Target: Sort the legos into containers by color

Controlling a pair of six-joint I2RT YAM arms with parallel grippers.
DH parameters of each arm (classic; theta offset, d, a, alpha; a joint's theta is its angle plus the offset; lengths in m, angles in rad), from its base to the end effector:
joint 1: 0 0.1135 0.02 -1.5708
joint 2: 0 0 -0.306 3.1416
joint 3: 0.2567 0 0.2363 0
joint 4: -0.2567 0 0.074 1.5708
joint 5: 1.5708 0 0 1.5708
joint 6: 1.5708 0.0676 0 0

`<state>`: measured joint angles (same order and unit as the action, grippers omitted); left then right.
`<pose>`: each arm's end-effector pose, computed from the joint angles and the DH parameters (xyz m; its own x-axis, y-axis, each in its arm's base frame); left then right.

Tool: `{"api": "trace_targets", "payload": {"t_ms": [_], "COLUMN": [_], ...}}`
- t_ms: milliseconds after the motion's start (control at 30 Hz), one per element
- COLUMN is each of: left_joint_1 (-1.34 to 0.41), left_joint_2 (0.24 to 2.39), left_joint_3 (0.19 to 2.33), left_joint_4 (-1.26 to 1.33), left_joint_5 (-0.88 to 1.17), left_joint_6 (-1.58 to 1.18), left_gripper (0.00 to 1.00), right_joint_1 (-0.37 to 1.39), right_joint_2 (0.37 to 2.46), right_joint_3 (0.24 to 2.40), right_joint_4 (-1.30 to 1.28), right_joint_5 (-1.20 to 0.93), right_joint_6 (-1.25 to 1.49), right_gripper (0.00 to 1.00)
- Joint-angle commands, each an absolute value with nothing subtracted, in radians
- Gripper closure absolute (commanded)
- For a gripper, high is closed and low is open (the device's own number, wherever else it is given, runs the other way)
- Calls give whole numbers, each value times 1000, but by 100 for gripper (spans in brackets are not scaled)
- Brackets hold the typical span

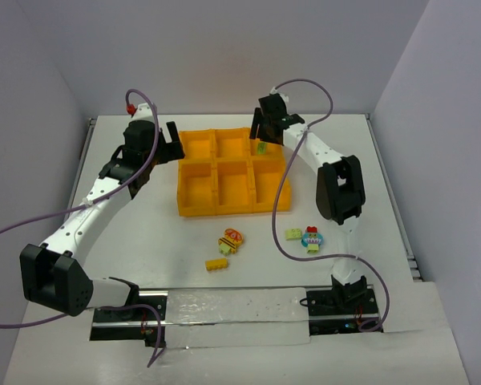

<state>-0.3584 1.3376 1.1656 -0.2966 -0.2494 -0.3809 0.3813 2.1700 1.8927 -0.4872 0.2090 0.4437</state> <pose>0.2954 -0.0928 0.3682 -0.4423 -0.2190 -0.8697 -0.0331 0.9731 -0.2282 0.4971 0.1842 0.2643 -0.6769 0.1811 -0.7135 0.0726 0.9810 0.1801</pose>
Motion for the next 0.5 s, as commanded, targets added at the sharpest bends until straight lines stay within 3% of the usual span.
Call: {"api": "trace_targets", "payload": {"t_ms": [0,67,233,467], "left_joint_1": [-364,-364,-364,-364], "left_joint_2": [1322,1319,1316,1313], "left_joint_3": [1213,1209,1206,1207], "left_joint_4": [-300,-301,-301,-289], "left_joint_5": [-247,-250,-251,-233], "left_joint_6": [-368,-366,-367,-367], "left_gripper": [1,1,1,1], "right_joint_1": [373,373,373,371], "right_joint_2": [2220,2215,2056,1584], "right_joint_3": [2009,2025,1954,1459], "right_joint_4": [-520,-528,-501,-359], "right_joint_5": [235,234,249,181], "right_joint_6": [428,424,416,433], "right_gripper": [16,10,10,12]}}
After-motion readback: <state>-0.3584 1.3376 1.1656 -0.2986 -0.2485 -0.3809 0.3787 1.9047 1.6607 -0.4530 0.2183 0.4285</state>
